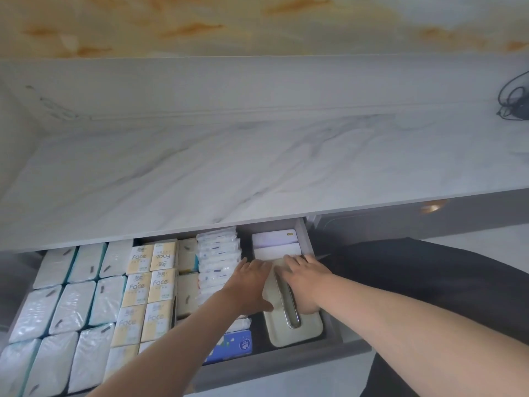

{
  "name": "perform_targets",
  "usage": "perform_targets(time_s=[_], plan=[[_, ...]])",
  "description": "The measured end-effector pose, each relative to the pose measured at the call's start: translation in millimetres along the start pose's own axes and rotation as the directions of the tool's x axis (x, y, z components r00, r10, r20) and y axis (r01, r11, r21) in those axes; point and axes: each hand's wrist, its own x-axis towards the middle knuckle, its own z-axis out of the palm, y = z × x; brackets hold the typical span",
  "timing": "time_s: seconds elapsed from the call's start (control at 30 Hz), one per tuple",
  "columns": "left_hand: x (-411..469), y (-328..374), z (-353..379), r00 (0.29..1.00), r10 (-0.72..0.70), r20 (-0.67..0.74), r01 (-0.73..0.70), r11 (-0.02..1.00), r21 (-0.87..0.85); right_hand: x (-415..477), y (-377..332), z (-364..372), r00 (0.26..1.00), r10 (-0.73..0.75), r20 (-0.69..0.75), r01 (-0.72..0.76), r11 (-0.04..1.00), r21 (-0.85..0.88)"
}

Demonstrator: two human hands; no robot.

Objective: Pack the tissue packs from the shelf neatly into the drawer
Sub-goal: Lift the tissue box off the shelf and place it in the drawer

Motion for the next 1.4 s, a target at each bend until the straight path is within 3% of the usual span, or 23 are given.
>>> perform_targets(time_s=[0.33,0.47,0.57,0.83,0.97,1.07,1.17,1.27,1.4], plan=[[-20,2,-5,0.999,0.038,0.036,-0.031,0.984,-0.177,-7,0,-19,0.999,0.017,0.039,-0.023,0.990,0.136],[-30,17,5,0.996,0.025,0.080,-0.026,1.000,0.009,-18,-4,-17,0.996,0.019,0.085,-0.028,0.994,0.105],[-26,33,14,0.997,-0.072,0.018,0.071,0.996,0.058,-22,-6,-14,0.995,0.011,0.102,-0.023,0.993,0.118],[-56,3,-16,0.996,-0.011,-0.083,0.004,0.997,-0.081,-28,-39,-46,0.995,-0.100,0.006,0.095,0.965,0.245],[-113,-28,-41,1.000,0.007,0.020,-0.005,0.996,-0.089,-39,-69,-60,0.966,-0.246,0.075,0.197,0.896,0.398],[-159,-50,-41,0.987,0.014,0.162,0.008,0.991,-0.137,-52,-94,-60,0.942,-0.322,0.092,0.284,0.915,0.287],[-182,-68,-30,0.960,-0.004,0.280,0.012,1.000,-0.026,-53,-109,-55,0.938,-0.344,0.037,0.340,0.936,0.085],[-184,-74,-19,0.978,0.071,0.194,-0.099,0.985,0.141,-50,-112,-60,0.937,-0.350,0.000,0.350,0.937,0.000],[-182,-80,-14,0.992,0.082,0.100,-0.091,0.992,0.090,-43,-111,-65,0.940,-0.342,-0.001,0.341,0.937,-0.072]])
